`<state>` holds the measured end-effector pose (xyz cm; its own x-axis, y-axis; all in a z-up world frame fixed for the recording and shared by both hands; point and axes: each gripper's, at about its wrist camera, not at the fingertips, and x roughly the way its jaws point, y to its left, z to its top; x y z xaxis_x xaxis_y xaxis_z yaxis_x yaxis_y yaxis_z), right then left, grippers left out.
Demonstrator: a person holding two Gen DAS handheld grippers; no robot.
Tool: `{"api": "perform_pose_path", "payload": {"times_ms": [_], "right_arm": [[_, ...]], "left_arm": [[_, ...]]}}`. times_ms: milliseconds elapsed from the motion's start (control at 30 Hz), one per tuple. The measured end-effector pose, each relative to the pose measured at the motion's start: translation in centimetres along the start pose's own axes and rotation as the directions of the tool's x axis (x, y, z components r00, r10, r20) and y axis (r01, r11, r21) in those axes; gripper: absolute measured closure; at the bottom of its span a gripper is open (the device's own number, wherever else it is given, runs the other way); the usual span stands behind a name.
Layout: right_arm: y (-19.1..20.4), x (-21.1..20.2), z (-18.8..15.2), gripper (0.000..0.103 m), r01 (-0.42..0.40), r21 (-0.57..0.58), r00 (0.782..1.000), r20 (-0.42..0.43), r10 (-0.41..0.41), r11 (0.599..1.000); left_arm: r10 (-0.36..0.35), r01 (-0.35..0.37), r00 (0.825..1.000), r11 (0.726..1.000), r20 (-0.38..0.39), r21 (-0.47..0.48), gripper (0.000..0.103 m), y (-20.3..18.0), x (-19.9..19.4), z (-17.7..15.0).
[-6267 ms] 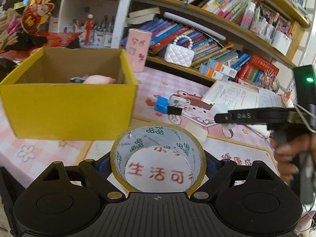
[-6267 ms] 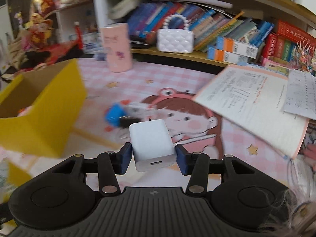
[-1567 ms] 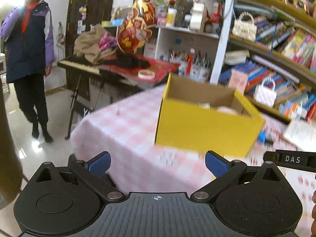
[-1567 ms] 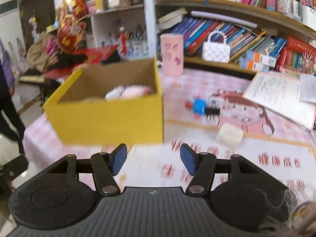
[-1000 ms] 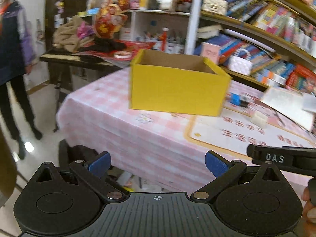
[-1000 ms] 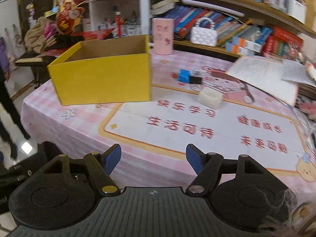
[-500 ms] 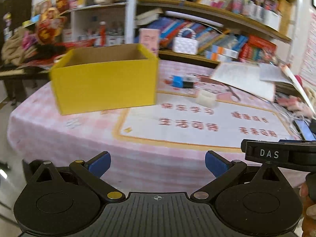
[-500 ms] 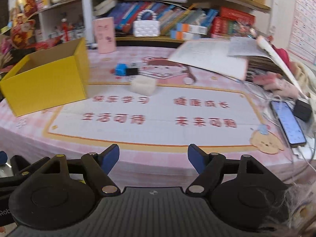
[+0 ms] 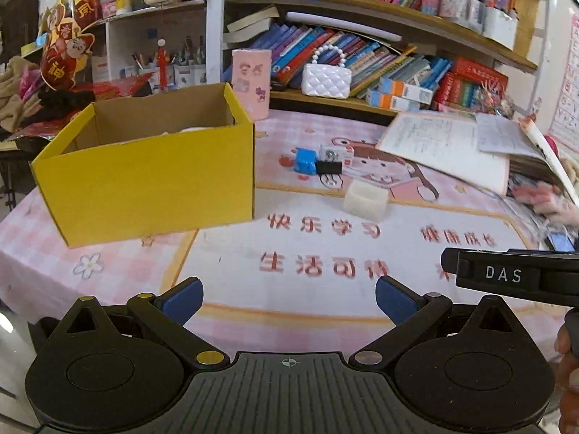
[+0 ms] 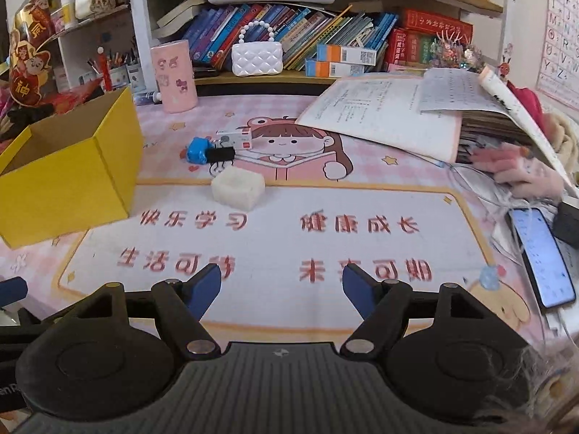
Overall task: Organize objects
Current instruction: 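Reach the left tool to the white foam block and grasp it, then grasp the small white-and-red box with the right tool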
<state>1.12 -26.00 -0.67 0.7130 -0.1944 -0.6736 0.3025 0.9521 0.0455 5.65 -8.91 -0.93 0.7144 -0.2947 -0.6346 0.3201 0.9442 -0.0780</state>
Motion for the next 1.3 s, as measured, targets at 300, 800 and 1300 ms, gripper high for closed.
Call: {"api": "perform_pose_path", "payload": {"times_ms": [300,800,1300], "right_arm": [[-3.0,4.5,4.5,0.033,-0.003,0.013,1.000,0.001,0.003,1.000],[-7.6,9.7,12.1,0.032,-0.062,-0.009,0.996,0.061,0.062,0.998],[-4.0,14.9,13.6,0.032,-0.200,-0.136,0.979,0.012,0.203,0.970]], "left_arm": [[-0.012,0.012,1.000,1.000,-0.019,0.020,0.005,-2.5,5.3,3.0],[-0.059,0.068,0.995,0.991,-0.081,0.119,0.022,-9.5,17.5,8.0],[-0.052,0.039,0.992,0.993,-0.118,-0.113,0.058,-3.4,12.0,5.8]]}}
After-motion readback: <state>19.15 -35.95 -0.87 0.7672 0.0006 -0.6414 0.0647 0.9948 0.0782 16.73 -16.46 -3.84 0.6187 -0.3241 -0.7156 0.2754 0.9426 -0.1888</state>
